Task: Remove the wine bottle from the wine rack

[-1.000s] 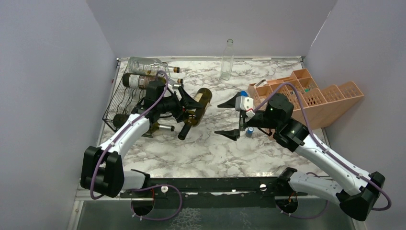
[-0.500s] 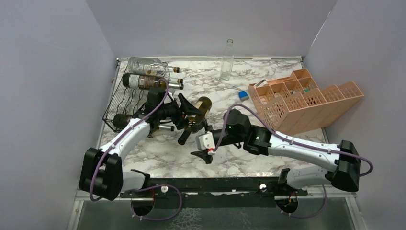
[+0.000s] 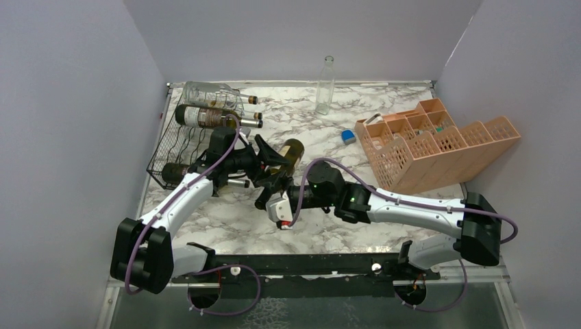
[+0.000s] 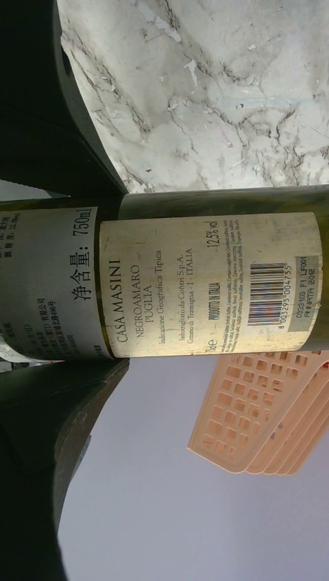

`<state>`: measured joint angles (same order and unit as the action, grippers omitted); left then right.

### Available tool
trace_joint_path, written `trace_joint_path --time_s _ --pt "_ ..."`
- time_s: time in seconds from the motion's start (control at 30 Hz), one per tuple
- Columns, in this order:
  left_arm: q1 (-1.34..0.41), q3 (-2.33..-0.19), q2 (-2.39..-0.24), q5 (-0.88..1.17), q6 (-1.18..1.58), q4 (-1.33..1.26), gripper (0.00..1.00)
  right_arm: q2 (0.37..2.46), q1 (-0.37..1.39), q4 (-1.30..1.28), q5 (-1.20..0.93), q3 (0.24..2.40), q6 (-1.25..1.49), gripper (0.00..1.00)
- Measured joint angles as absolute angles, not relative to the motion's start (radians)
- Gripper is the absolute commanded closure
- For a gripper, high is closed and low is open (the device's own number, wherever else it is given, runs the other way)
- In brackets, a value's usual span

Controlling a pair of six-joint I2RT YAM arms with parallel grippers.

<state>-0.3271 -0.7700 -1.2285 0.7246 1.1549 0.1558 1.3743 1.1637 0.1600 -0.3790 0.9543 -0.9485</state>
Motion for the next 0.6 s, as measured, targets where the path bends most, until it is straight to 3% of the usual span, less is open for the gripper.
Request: trace_joint_path --time_s 0.23,0.47,0.6 --pt "-0.330 -0.769 -1.228 0.721 1.159 0.159 0.50 1.390 1.169 0.197 -0.360 0.948 -0.971 0.33" --pt "-0.337 -0.757 -1.215 0.713 1.167 0.160 0.49 1.398 1.172 0.210 -0.353 0.945 -0.976 0.53" --pt "-0.338 -0.754 -1.212 0.709 1.170 0.162 0.44 1.398 1.174 0.220 -0.353 0.935 -0.962 0.63"
